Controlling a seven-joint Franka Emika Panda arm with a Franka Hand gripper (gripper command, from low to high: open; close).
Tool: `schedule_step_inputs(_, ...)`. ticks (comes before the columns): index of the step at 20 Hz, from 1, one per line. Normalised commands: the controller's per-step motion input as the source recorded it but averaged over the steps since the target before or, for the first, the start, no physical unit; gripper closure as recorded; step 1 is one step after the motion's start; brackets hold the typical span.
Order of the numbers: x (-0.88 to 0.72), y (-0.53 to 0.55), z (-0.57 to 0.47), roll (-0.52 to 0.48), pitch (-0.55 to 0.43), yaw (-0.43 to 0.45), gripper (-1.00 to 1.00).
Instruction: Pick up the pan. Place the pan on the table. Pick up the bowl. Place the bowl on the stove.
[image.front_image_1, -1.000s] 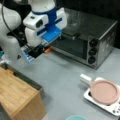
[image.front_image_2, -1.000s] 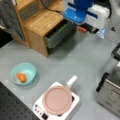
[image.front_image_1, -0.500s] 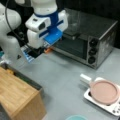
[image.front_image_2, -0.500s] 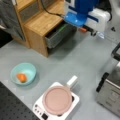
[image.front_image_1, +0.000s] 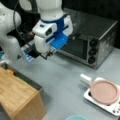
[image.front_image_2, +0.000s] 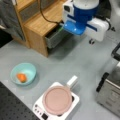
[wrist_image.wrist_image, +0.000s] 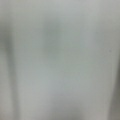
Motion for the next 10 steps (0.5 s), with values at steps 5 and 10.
schedule_step_inputs(5, 0.17, 0.06, -0.25, -0.07, -0.023, -0.076, -1.0)
schedule_step_inputs(10, 0.14, 0.09, -0.12, -0.105, -0.027, -0.063, -1.0)
